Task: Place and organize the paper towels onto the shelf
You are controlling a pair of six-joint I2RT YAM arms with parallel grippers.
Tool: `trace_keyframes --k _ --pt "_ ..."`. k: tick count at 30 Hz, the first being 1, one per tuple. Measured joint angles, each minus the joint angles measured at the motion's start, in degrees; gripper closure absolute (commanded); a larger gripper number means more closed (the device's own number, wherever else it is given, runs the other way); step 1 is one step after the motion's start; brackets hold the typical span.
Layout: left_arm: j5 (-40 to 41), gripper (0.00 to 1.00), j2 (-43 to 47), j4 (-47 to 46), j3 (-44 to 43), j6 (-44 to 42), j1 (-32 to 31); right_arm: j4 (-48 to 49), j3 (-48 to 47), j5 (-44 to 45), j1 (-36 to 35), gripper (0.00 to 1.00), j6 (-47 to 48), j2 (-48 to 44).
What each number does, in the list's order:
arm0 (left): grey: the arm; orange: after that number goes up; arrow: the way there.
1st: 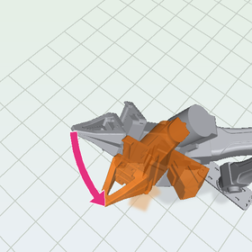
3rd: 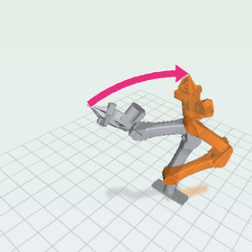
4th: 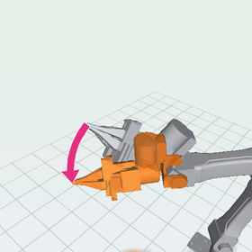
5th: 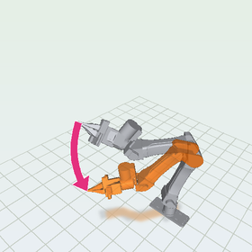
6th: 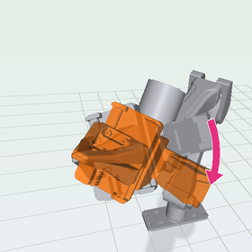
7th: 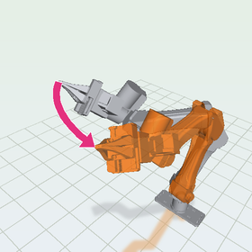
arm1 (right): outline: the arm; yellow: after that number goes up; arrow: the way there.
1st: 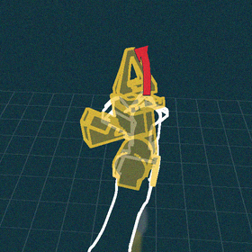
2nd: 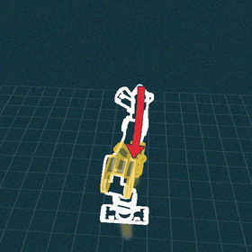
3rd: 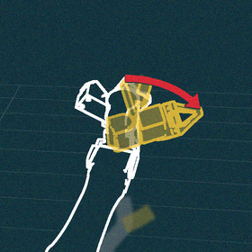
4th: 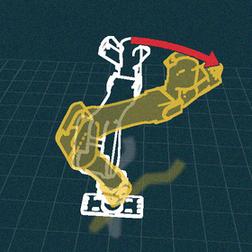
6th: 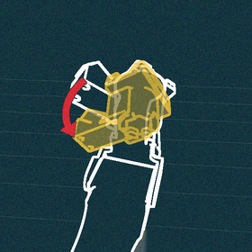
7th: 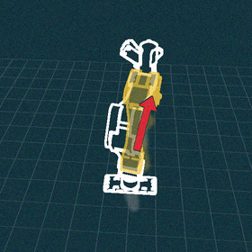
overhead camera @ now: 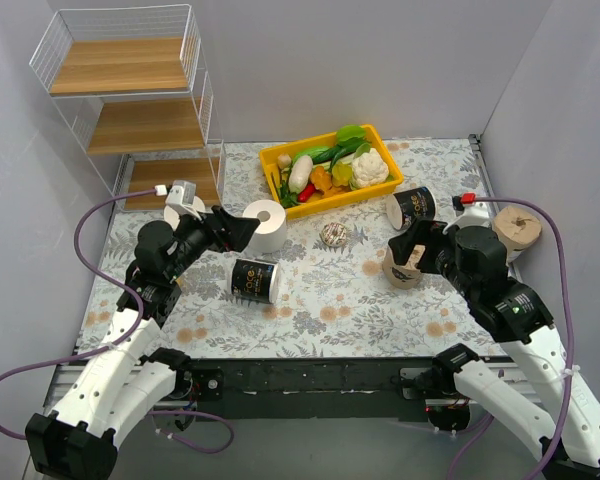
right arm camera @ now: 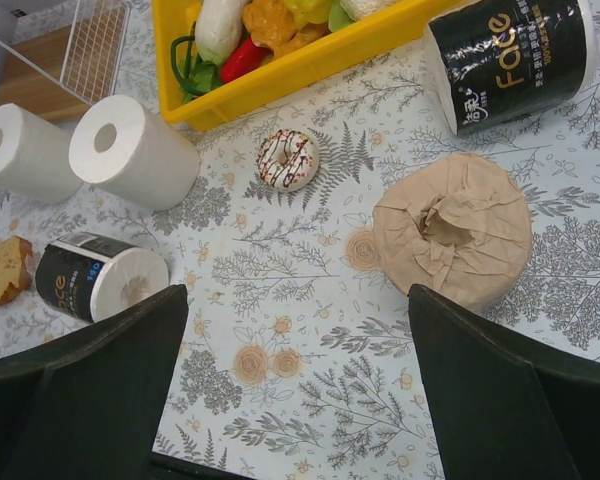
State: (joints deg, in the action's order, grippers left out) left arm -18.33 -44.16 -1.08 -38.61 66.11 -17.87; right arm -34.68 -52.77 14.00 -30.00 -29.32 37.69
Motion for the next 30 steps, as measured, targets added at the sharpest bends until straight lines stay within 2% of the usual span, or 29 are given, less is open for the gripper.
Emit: trace_keyframes --k 9,15,20,23,27,30 --pt "8.3 0.02 -1.2 10.8 -1.3 1.6 -0.3 -0.3 4.4 -1.1 0.0 0.03 -1.9 -5.2" --pt "8.3 0.02 -3.2 17.9 -3.5 4.2 -0.3 0.6 7.8 -4.1 0.0 0.06 -1.9 -9.9" --pt "5.4 0.02 -8.5 20.6 -3.7 6.9 -0.3 0.8 8.8 -7.1 0.0 0.09 -1.0 -9.7" --pt "2.8 0.02 -10.2 20.8 -2.5 7.8 -0.3 -0.3 8.7 -2.6 0.0 0.09 -2.1 -8.0" --pt "2.3 0.02 -9.4 21.2 -1.9 7.4 -0.3 -2.8 7.5 8.3 0.0 0.05 -3.5 -3.5" --pt "3.5 0.02 -7.6 21.7 -1.9 6.0 -0.3 -5.4 4.6 16.5 0.2 0.1 -3.5 3.2"
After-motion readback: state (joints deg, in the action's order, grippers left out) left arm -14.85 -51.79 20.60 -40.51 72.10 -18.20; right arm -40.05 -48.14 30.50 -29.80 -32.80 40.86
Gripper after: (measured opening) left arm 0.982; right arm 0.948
